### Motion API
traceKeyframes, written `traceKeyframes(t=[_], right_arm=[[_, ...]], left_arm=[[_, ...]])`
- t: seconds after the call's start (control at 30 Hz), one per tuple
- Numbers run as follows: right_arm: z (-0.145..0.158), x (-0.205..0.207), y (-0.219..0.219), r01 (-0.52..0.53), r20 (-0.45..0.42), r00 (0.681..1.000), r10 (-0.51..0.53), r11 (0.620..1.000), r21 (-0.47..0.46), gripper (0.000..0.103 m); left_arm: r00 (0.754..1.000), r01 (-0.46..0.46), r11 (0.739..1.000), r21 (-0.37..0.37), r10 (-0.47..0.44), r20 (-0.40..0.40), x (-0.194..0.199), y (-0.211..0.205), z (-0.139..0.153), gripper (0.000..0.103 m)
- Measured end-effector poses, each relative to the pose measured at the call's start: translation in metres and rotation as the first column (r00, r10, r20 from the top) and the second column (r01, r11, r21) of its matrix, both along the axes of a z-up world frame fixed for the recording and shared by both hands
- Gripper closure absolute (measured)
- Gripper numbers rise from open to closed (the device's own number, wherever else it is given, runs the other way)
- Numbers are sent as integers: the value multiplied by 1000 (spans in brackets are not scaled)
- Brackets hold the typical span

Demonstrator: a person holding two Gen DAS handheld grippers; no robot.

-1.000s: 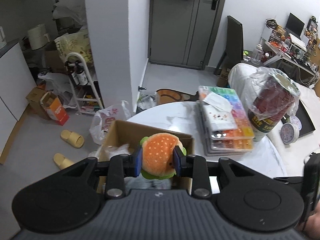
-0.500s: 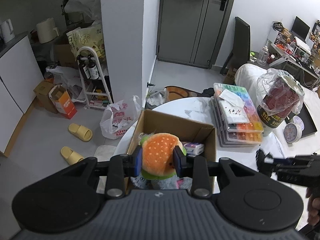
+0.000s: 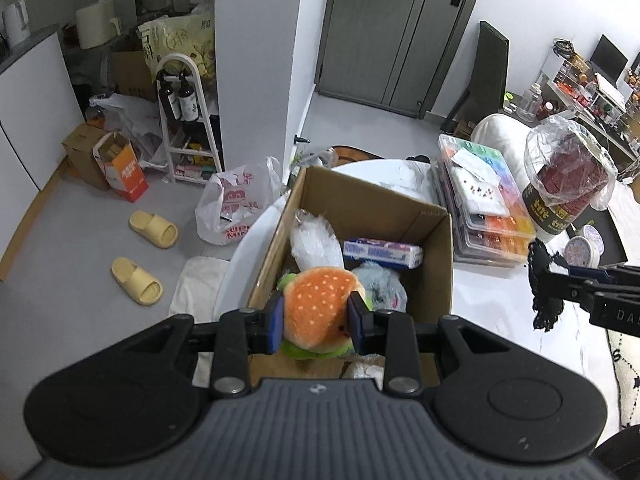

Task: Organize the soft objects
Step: 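Lower the burger into the box and open the left tool while the right tool carries the patch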

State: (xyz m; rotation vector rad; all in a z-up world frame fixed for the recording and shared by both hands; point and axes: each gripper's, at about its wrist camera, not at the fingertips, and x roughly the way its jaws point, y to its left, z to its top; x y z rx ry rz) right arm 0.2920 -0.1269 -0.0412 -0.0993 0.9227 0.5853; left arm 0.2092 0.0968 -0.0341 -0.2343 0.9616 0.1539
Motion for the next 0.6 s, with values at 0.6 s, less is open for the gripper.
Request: traceKeyframes(t=[0.6], right_arm=[[12, -19, 63, -107, -6, 994, 107, 993, 51, 71]], left_arm=[[999, -19, 999, -44, 21, 51, -11, 15, -2, 47]])
